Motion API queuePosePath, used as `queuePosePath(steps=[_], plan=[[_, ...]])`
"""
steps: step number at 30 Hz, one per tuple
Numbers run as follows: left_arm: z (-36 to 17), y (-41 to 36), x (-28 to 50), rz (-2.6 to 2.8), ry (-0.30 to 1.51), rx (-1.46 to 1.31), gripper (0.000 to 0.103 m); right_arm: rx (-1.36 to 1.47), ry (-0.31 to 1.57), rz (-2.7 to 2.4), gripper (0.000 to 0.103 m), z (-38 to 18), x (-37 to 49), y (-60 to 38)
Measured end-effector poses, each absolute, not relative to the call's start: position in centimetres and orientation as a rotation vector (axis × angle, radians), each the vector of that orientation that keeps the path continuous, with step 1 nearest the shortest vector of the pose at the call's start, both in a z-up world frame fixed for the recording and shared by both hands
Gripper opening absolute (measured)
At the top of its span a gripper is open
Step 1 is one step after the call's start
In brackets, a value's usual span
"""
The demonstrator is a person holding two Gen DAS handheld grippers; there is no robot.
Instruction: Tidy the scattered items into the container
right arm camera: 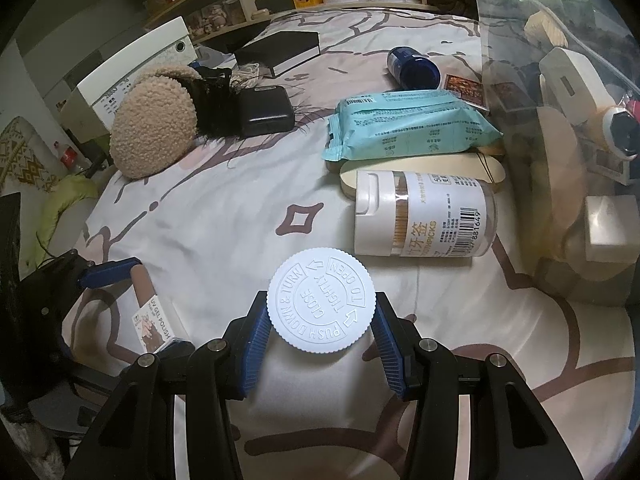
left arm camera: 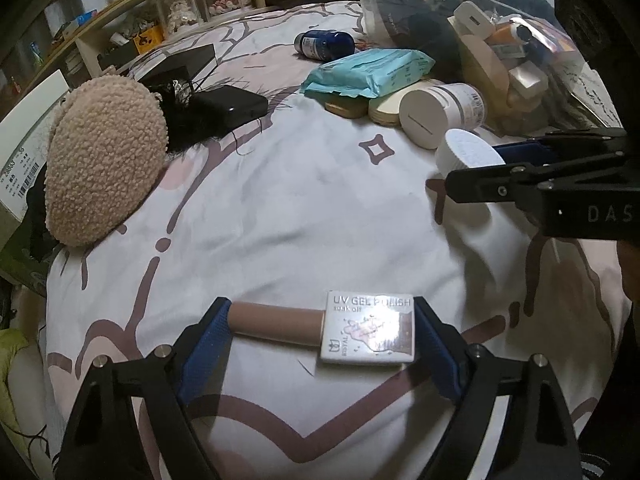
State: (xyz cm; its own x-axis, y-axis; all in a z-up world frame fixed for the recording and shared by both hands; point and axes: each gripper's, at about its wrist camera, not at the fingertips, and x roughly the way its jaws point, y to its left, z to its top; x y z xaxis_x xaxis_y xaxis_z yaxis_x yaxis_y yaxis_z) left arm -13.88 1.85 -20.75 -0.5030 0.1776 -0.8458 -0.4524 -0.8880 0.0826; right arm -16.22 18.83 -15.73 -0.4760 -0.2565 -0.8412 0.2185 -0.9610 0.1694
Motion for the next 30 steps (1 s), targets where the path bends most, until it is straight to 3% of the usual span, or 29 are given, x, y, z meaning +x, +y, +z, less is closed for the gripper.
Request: queuePosePath(steps=[11, 30], plan=[[-18.6, 1.9, -12.7, 2.512, 0.391, -1.247, 0.087, 1.335, -0.062, -2.512, 0.05, -13.7, -15.7, 18.8], [-9.2, 2.8, -12.9, 2.691, 0.118, -0.982, 0.087, 0.939, -0.035, -2.6, 0.05, -2.7, -14.1, 21.3]])
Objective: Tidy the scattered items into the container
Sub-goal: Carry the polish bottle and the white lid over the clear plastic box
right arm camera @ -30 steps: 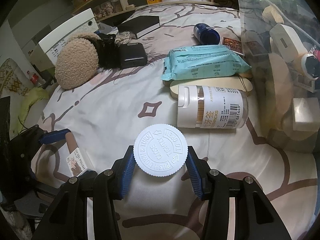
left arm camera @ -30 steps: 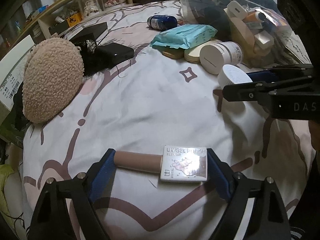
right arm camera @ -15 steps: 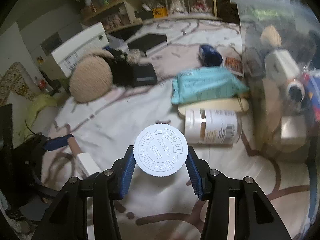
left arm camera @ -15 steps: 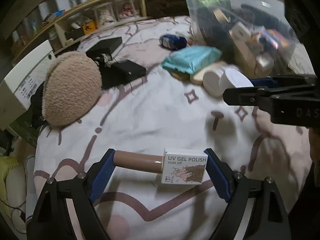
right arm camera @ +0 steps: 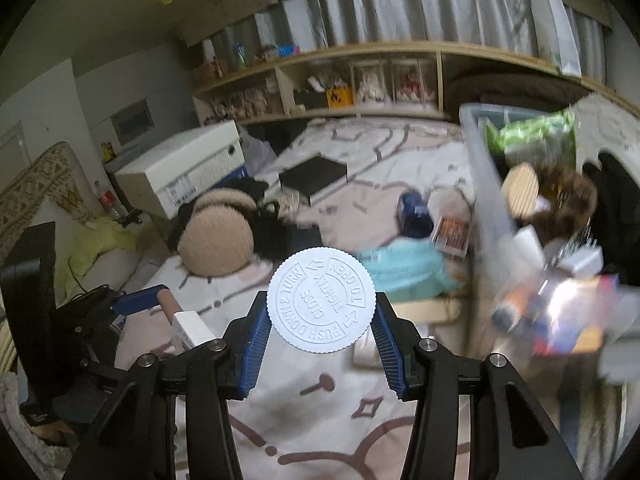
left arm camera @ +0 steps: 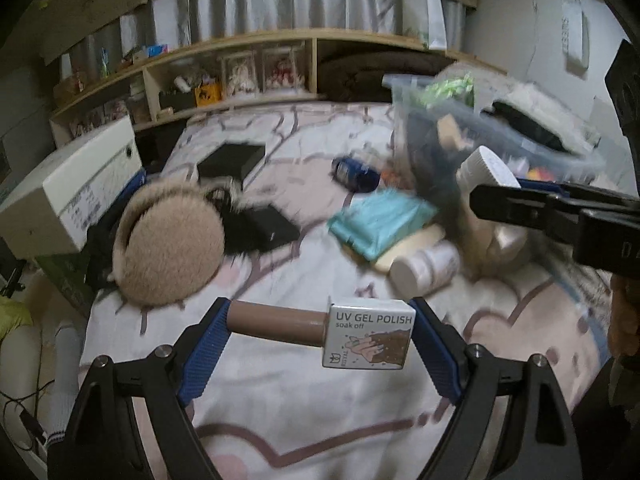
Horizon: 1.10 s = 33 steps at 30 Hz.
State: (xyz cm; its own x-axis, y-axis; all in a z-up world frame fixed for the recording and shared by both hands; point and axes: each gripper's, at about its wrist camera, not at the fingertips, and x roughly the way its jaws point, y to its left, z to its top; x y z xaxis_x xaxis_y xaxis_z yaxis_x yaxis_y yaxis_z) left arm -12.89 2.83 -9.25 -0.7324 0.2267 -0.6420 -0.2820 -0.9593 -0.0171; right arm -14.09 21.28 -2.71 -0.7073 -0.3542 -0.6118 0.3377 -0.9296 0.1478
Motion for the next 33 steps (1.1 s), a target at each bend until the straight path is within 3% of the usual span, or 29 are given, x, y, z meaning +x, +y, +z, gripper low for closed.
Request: queuePosePath(steps=[16, 33], plan=[[0.0, 10.3, -16.9, 2.663, 0.054, -0.711, 0.087, 0.733, -0.123, -2.808, 0.05, 6.0, -18.6, 29.6], [3.4, 18.5, -21.4, 2.55, 0.068, -0.65, 0.087, 1.046, -0.209, -2.94, 0.05, 0.7, -21.1, 38.4]])
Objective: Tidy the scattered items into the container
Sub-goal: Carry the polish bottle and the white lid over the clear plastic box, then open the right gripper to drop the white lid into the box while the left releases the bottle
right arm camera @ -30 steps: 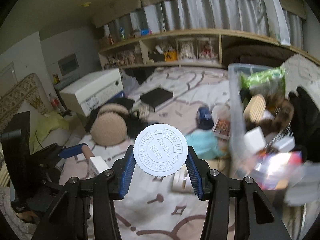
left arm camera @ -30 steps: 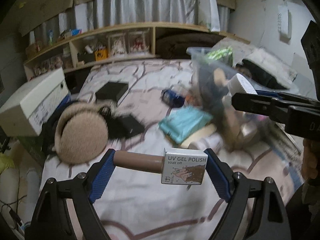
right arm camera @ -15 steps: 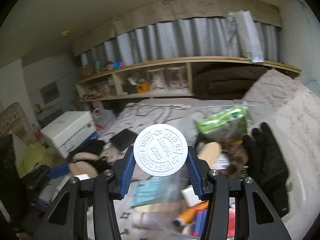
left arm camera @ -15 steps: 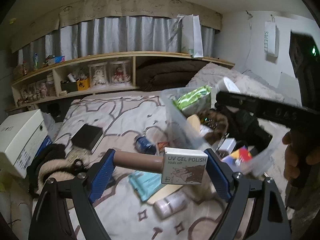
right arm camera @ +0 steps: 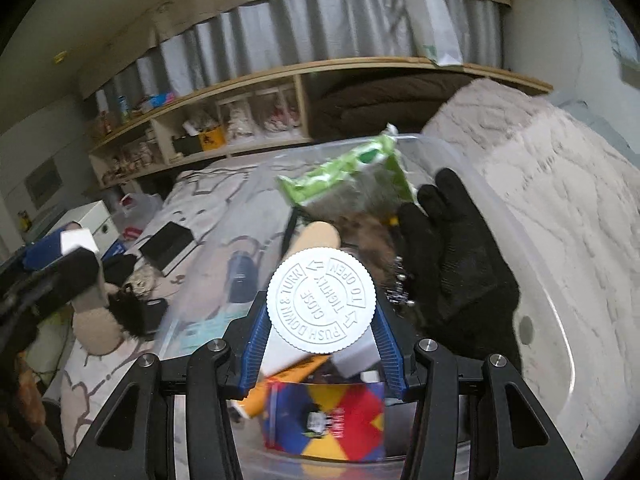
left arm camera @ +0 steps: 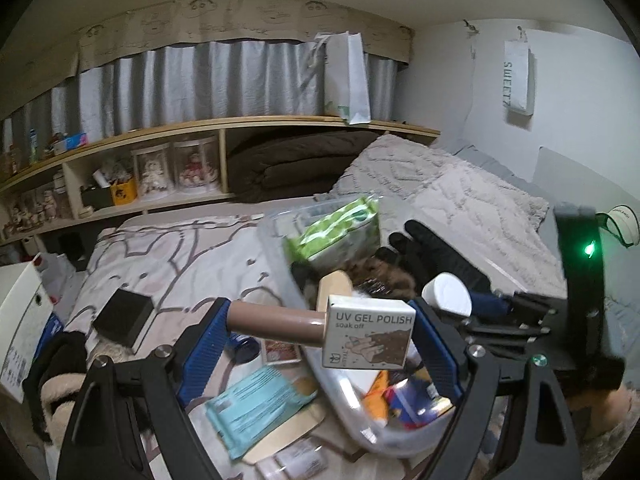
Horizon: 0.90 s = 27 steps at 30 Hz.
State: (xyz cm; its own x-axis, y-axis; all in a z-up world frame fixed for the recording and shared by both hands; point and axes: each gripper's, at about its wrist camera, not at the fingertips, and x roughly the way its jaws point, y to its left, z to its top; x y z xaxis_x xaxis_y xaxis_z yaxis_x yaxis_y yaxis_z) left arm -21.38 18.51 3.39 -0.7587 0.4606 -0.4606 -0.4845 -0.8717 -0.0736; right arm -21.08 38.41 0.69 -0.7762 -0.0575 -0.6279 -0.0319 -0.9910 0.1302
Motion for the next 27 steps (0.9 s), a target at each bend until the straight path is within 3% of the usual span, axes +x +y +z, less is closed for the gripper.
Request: queuePosePath(steps=[9, 11, 12, 13, 19, 27], plan=[[4.1, 21.4, -23.1, 2.501, 0.055, -0.656, 0.087, 1.112, -0.294, -2.949, 0.052, -0.4, -22.1, 40.9], [4.0, 21.9, -23.5, 2.493, 0.059, -0.671, 0.087, 1.125, -0.295, -2.939, 0.073, -0.5, -22.2, 41.1], [3.9, 22.2, -23.8, 2.487, 0.055, -0.684, 0.087, 1.119, -0.281, -2.939, 0.089, -0.4, -22.1, 41.0], [3.8, 22.3, -24.1, 2.479, 0.044, -0.705, 0.087, 1.113, -0.251, -2.945, 0.095, -0.2, -22.0, 40.8], [2.9, 23.7, -26.0, 2.427, 0.0, -0.862, 0.087, 1.134, -0.092, -2.959, 0.095, 0.0, -21.1, 40.6], [0.7, 26.2, -27.6, 2.33, -0.055, -1.087, 0.087, 1.147, -0.066, -2.977, 0.095, 0.4, -20.1, 42.2]])
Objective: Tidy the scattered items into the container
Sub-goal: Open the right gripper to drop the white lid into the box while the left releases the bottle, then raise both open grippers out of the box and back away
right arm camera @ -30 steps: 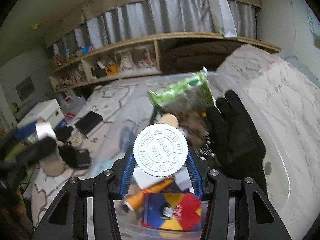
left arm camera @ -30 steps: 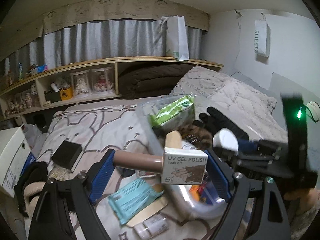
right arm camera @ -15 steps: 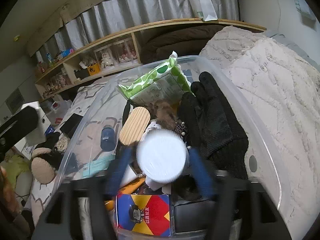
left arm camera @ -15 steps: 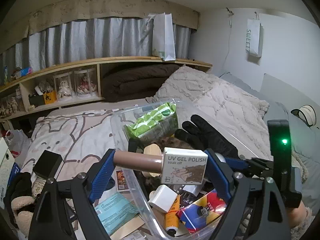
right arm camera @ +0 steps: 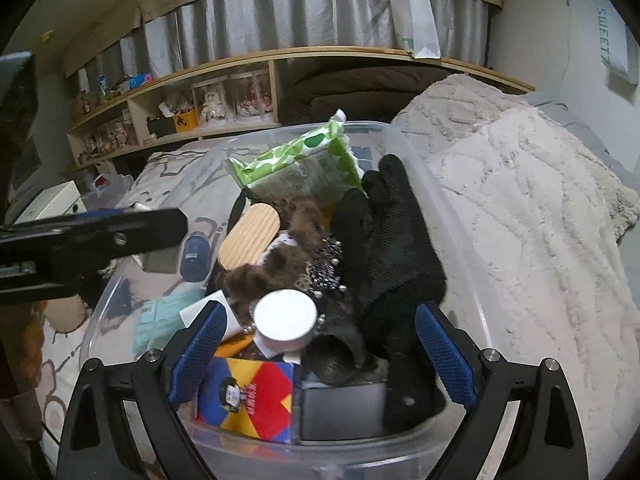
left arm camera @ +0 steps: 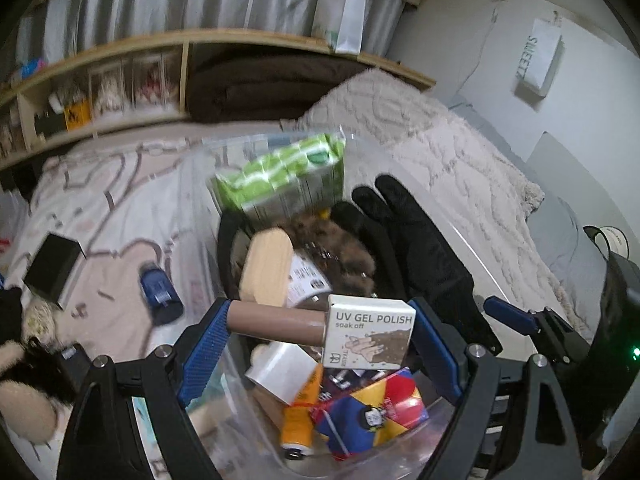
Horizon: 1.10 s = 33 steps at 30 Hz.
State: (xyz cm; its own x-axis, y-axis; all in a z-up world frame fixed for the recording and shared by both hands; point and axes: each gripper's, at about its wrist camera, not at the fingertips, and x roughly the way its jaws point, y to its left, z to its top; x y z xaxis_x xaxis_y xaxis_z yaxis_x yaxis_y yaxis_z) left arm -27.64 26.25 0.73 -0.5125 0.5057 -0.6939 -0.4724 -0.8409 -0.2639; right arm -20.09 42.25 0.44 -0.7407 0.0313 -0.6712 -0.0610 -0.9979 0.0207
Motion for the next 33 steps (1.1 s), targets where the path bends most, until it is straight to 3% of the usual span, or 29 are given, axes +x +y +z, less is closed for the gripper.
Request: queuePosePath(steps=[12, 22, 33], plan=[[-1.2, 27.3, -27.7, 2.326, -0.324, -1.304, 0.087, -1.082, 0.098, 2.897, 0.095, 0.8, -19.0, 43.7], [-1.7, 28.9, -26.9, 2.421, 0.016, -1.358, 0.089, -1.123, 0.068, 2.918, 0.095, 0.2, -19.1, 43.1], [-1.6, 29.0, -27.0, 2.419, 0.011, -1.355, 0.09, -1.138, 0.039, 2.93, 0.095, 0.1, -19.1, 42.7]])
